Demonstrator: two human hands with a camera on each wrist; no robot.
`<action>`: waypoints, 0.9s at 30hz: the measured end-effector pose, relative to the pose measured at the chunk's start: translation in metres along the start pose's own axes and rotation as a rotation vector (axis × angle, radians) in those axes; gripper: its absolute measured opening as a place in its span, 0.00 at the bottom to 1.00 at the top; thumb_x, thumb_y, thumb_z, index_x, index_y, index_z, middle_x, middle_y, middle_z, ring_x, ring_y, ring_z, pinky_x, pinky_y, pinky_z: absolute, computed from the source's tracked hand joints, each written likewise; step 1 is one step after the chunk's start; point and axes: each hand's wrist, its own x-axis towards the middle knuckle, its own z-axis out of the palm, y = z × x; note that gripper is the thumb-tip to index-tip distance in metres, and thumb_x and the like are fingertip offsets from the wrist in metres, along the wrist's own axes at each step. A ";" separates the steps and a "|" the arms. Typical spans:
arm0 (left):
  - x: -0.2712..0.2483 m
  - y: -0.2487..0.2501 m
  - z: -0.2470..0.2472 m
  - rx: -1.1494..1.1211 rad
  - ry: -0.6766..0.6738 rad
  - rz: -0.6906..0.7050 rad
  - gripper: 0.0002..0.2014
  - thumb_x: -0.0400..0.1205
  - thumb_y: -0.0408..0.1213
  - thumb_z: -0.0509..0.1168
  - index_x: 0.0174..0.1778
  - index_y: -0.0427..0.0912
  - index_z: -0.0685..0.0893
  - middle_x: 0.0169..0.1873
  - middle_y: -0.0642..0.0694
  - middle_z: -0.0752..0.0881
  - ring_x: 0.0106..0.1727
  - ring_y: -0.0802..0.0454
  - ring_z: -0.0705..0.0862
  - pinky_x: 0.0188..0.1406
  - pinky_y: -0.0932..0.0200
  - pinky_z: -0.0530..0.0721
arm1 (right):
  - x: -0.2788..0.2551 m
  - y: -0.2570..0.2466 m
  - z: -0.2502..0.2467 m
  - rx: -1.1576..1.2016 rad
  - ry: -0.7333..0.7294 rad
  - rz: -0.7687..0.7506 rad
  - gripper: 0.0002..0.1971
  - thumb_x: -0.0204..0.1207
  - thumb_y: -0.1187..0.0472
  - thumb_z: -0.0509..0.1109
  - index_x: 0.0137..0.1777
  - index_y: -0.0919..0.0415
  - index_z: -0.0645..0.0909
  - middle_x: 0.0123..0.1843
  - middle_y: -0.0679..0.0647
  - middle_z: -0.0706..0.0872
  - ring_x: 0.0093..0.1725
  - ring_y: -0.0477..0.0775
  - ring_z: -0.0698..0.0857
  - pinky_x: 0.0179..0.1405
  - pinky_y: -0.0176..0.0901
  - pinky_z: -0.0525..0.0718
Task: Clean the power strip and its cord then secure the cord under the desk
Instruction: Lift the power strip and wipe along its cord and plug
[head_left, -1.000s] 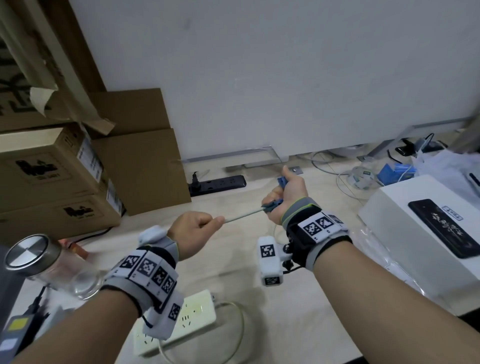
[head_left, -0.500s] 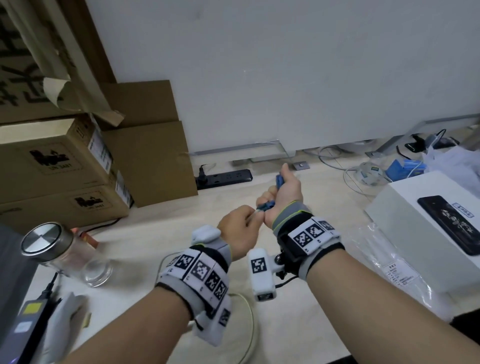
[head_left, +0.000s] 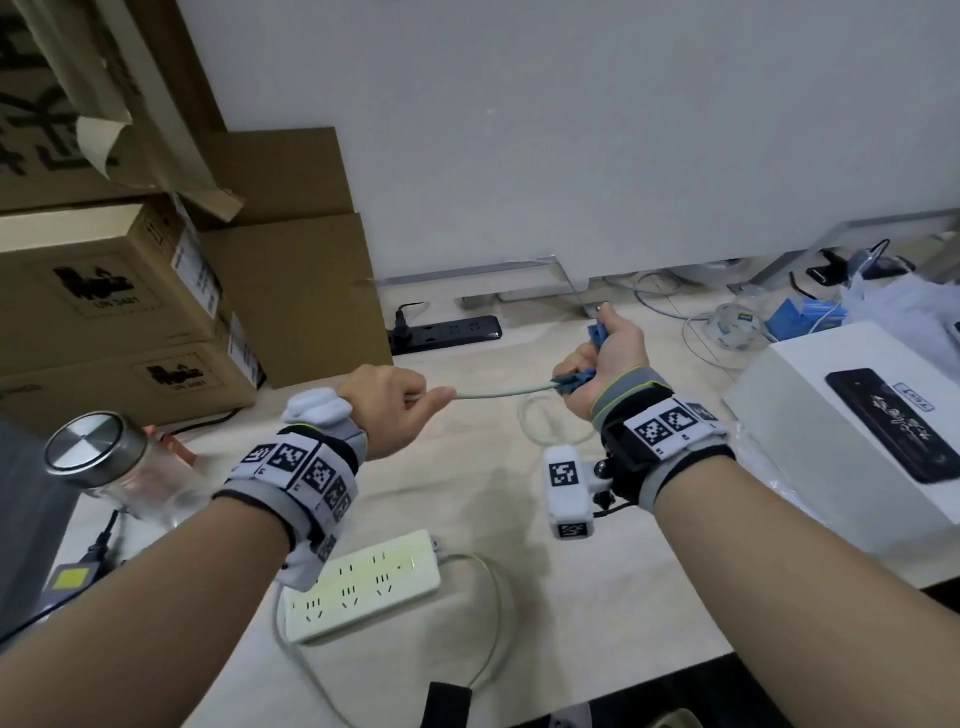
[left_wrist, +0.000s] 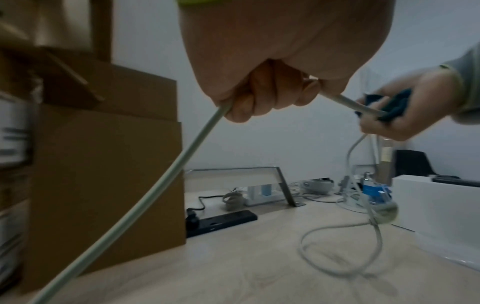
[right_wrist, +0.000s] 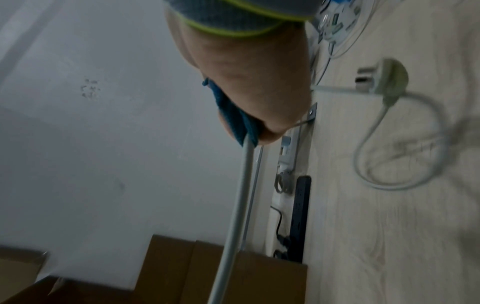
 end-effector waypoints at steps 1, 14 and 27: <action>-0.001 -0.006 -0.001 0.001 -0.012 -0.015 0.32 0.77 0.66 0.53 0.22 0.39 0.69 0.17 0.48 0.69 0.20 0.49 0.65 0.23 0.56 0.62 | 0.002 -0.004 -0.003 0.003 0.016 -0.005 0.21 0.76 0.45 0.70 0.31 0.54 0.65 0.19 0.47 0.56 0.18 0.49 0.54 0.23 0.35 0.57; -0.015 0.066 0.051 -0.386 -0.223 -0.141 0.13 0.84 0.49 0.59 0.62 0.52 0.80 0.42 0.54 0.86 0.44 0.51 0.83 0.47 0.56 0.80 | -0.014 0.037 -0.001 -0.148 -0.076 0.044 0.22 0.75 0.44 0.69 0.30 0.54 0.63 0.20 0.47 0.56 0.18 0.48 0.54 0.20 0.37 0.57; -0.005 0.040 0.018 -0.237 -0.068 -0.056 0.31 0.82 0.59 0.58 0.22 0.37 0.67 0.18 0.46 0.65 0.21 0.47 0.64 0.24 0.55 0.62 | -0.007 0.001 0.001 -0.102 0.028 0.098 0.23 0.76 0.47 0.70 0.28 0.56 0.63 0.16 0.49 0.58 0.15 0.49 0.57 0.24 0.35 0.62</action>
